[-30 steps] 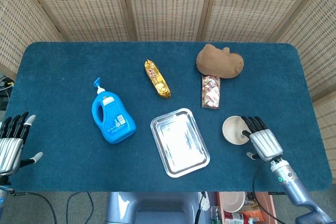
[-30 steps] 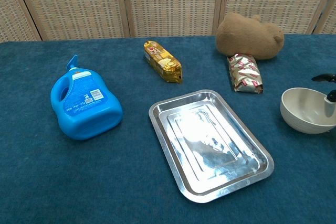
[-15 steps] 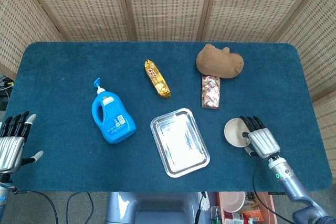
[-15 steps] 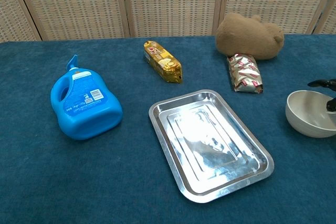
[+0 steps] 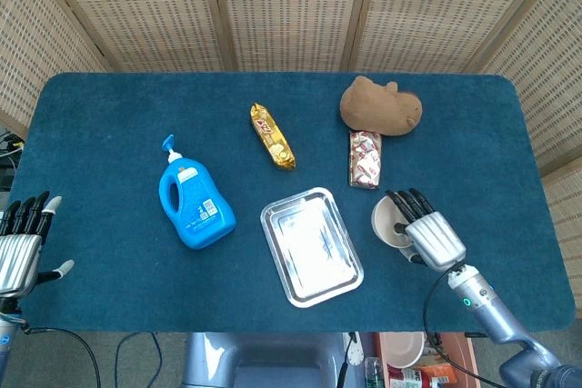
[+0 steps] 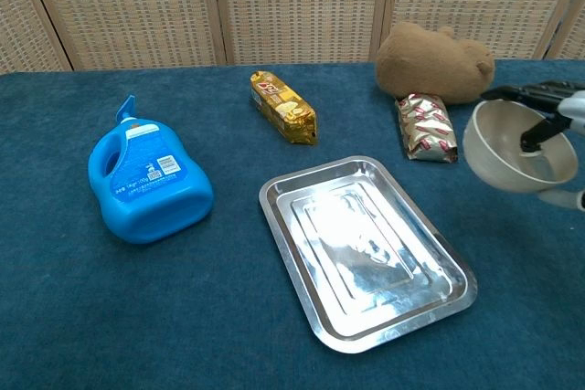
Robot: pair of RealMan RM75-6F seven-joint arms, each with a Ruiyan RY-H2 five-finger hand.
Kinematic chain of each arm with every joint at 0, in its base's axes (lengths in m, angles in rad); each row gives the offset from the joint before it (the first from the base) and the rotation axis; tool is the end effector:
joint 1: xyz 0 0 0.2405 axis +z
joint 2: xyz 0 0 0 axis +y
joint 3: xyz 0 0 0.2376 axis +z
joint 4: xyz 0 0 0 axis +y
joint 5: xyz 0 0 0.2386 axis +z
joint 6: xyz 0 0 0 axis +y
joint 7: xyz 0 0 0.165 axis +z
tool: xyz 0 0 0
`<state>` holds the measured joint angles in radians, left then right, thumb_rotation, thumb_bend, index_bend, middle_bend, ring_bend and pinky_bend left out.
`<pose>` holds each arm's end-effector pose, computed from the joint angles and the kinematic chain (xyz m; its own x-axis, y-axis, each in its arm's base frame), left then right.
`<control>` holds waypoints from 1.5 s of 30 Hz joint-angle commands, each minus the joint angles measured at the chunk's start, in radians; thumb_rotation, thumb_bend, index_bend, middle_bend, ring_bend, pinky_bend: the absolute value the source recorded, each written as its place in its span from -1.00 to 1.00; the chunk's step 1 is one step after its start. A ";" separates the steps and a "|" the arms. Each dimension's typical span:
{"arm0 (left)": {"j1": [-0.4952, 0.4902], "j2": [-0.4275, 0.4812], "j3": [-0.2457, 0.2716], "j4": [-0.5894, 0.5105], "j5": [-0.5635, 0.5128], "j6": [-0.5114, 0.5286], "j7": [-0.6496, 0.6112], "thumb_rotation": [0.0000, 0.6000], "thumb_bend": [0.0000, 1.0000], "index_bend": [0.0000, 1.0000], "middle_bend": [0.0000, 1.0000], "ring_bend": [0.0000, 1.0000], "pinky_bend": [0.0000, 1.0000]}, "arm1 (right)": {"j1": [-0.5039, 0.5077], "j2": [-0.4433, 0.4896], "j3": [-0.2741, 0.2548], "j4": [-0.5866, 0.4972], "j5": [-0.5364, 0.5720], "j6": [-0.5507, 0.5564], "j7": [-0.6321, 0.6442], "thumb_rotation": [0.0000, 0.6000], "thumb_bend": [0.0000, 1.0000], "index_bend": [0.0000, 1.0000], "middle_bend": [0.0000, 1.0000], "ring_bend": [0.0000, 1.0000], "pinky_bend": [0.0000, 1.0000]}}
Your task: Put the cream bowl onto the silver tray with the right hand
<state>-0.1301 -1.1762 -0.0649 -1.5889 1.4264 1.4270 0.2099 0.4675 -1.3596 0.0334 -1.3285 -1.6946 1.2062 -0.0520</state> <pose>-0.3074 0.2200 0.1068 0.5415 0.0354 0.8400 0.8401 0.0143 -0.5422 -0.2341 -0.3004 0.0198 0.5866 -0.0593 0.8077 -0.7140 -0.5085 0.4813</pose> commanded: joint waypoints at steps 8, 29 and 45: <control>-0.012 -0.011 -0.010 0.024 -0.032 -0.024 0.000 1.00 -1.00 -1.00 -1.00 -1.00 -1.00 | 0.212 0.021 0.060 -0.214 0.034 -0.312 -0.321 1.00 -0.28 0.33 -1.00 -1.00 -1.00; -0.031 -0.043 -0.016 0.064 -0.082 -0.060 0.027 1.00 -1.00 -1.00 -1.00 -1.00 -1.00 | 0.326 -0.080 0.064 -0.255 0.205 -0.473 -0.443 1.00 -0.27 0.33 -1.00 -1.00 -1.00; -0.029 -0.032 -0.008 0.052 -0.065 -0.051 0.001 1.00 -1.00 -1.00 -1.00 -1.00 -1.00 | 0.277 0.044 0.042 -0.392 0.283 -0.355 -0.520 1.00 -1.00 -1.00 -1.00 -1.00 -1.00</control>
<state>-0.1591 -1.2087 -0.0732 -1.5360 1.3605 1.3754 0.2122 0.7660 -1.3495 0.0830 -1.6984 -1.3989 0.8140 -0.5720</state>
